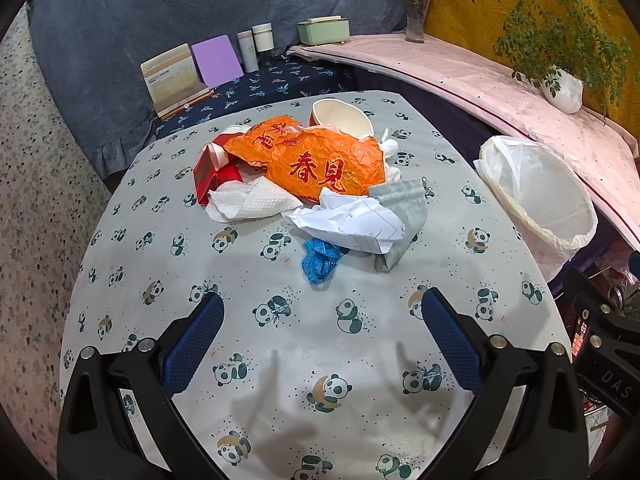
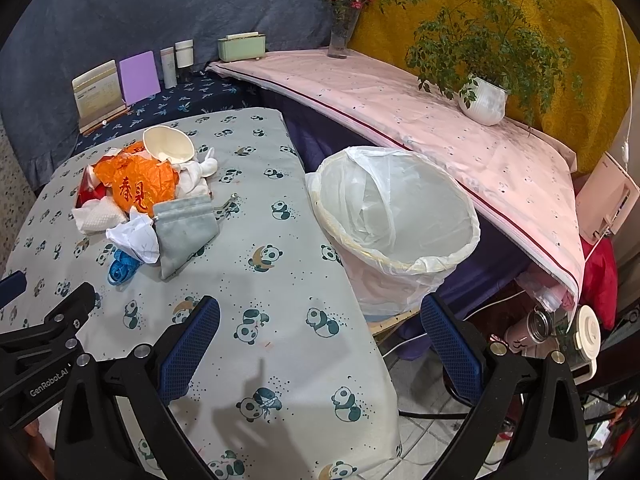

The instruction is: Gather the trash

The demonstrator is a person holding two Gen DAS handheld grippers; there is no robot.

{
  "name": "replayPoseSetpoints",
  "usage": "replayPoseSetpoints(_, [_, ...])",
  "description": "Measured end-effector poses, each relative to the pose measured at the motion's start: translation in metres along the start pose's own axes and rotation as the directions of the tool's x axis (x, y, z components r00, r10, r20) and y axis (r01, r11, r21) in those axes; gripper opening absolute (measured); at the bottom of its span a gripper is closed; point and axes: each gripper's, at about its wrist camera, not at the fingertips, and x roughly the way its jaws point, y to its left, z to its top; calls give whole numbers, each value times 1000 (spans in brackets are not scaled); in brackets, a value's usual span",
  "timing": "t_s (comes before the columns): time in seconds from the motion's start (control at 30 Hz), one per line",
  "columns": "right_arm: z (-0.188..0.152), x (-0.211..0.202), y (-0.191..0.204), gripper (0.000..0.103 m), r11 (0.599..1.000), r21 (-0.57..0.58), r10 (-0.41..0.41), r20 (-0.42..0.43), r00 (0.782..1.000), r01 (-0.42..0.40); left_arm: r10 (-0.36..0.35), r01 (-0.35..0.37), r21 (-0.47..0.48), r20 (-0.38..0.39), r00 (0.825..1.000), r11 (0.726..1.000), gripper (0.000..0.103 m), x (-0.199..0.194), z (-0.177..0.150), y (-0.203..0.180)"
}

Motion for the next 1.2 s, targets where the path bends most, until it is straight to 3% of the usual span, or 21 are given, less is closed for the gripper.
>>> replayPoseSetpoints(0.63, [0, -5, -2, 96, 1000, 20, -10, 19, 1000, 10, -32, 32, 2, 36, 999, 999, 95, -8, 2, 2])
replayPoseSetpoints(0.97, [4, -4, -1, 96, 999, 48, -20, 49, 999, 17, -31, 33, -41, 57, 998, 999, 95, 0, 4, 25])
replayPoseSetpoints(1.2, [6, 13, 11, 96, 999, 38, -15, 20, 1000, 15, -25, 30, -94, 44, 999, 995, 95, 18, 7, 48])
